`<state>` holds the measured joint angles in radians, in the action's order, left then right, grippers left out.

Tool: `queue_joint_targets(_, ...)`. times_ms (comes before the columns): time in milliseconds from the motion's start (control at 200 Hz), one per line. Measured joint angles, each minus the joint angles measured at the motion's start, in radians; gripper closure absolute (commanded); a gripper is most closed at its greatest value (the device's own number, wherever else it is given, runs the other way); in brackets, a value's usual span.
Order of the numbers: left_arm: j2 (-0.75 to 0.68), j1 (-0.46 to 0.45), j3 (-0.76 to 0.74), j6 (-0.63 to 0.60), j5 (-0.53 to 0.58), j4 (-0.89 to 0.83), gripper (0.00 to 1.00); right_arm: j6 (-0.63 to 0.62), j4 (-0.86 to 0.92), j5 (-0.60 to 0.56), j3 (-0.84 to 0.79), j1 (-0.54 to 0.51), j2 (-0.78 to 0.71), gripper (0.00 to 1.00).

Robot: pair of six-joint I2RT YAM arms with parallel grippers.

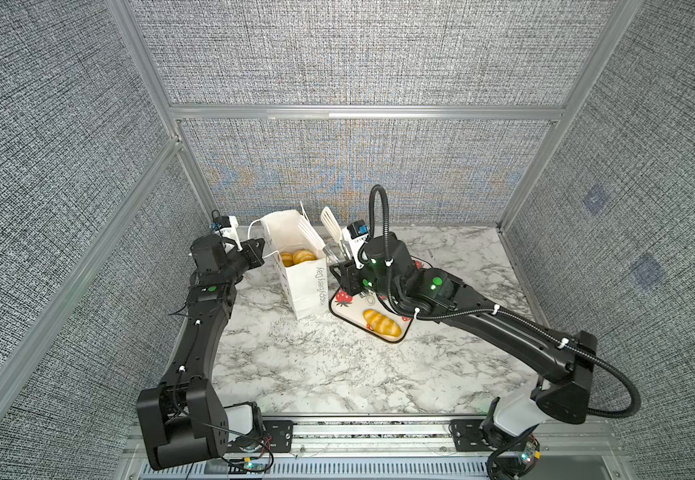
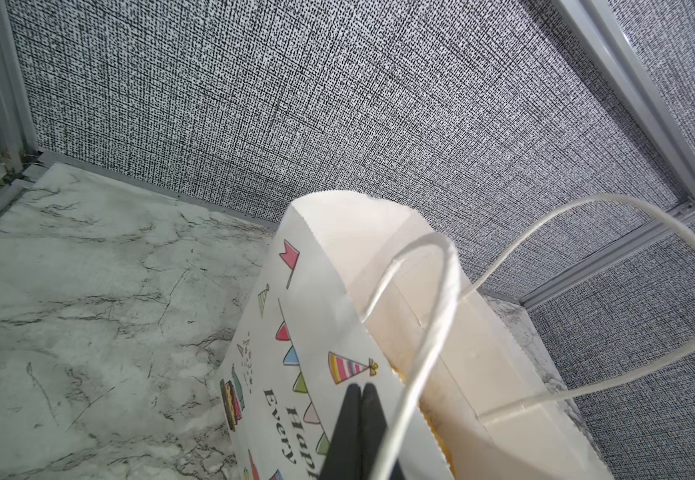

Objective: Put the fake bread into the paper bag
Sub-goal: 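Raise the open tongs out of the bag and move over the tray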

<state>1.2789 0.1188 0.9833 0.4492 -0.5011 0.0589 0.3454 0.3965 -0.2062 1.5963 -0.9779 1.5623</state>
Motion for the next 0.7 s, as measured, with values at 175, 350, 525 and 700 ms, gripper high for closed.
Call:
queue_joint_targets(175, 0.000, 0.000, 0.000, 0.000, 0.000, 0.000, 1.00, 0.002, 0.027, -0.024, -0.059, 0.011, -0.046, 0.51)
queue_joint_targets(350, 0.000, 0.000, 0.000, 0.000, -0.001, 0.000, 1.00, 0.016, 0.062, -0.048, -0.122, 0.023, -0.090, 0.51)
queue_joint_targets(525, 0.000, 0.000, 0.000, 0.003, -0.003, 0.000, 1.00, 0.027, 0.108, -0.061, -0.178, 0.028, -0.127, 0.51)
queue_joint_targets(700, 0.000, 0.000, 0.000, 0.003, -0.005, 0.000, 1.00, 0.048, 0.152, -0.082, -0.233, 0.031, -0.174, 0.51)
